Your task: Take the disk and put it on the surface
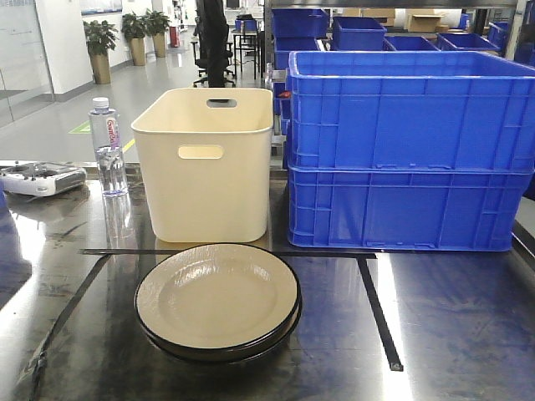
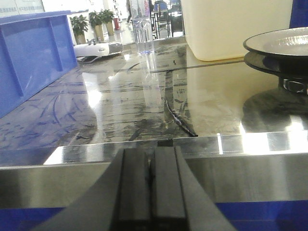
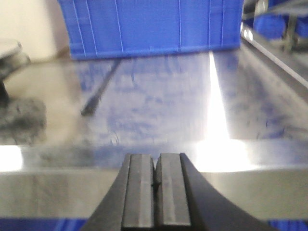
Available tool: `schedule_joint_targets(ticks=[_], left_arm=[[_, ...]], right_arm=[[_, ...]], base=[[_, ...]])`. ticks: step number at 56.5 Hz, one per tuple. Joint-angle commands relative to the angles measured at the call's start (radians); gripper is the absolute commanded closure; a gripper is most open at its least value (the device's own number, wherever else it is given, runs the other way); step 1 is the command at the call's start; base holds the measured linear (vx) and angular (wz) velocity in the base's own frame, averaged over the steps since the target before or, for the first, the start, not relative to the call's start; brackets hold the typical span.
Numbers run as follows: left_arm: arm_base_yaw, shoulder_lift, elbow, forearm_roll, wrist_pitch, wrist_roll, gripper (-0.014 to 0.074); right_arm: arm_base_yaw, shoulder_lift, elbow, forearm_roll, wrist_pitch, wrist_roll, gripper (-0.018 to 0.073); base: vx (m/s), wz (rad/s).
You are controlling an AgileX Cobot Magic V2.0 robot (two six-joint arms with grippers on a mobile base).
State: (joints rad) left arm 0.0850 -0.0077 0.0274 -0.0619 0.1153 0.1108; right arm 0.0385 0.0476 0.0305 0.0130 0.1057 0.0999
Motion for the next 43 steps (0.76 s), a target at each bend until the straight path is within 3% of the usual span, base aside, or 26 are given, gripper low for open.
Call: schedule_joint_targets(ticks=[1, 11, 43], left_arm=[[-0.004, -0.008, 0.01, 0.0, -0.087, -0.011, 0.0598], [-0.004, -0.008, 0.01, 0.0, -0.086, -0.011, 0.0598], [-0.004, -0.008, 0.01, 0.0, -0.086, -0.011, 0.0598]], right_arm=[[-0.003, -0.075, 0.018, -0.013, -0.045, 0.004, 0.0566], [-0.003, -0.066, 0.018, -0.064, -0.083, 0.004, 0.0566], [-0.003, -0.069, 0.018, -0.058, -0.083, 0.004, 0.0566]], base=[[0.0, 0.0], [0.0, 0.0], [0.0, 0.0]])
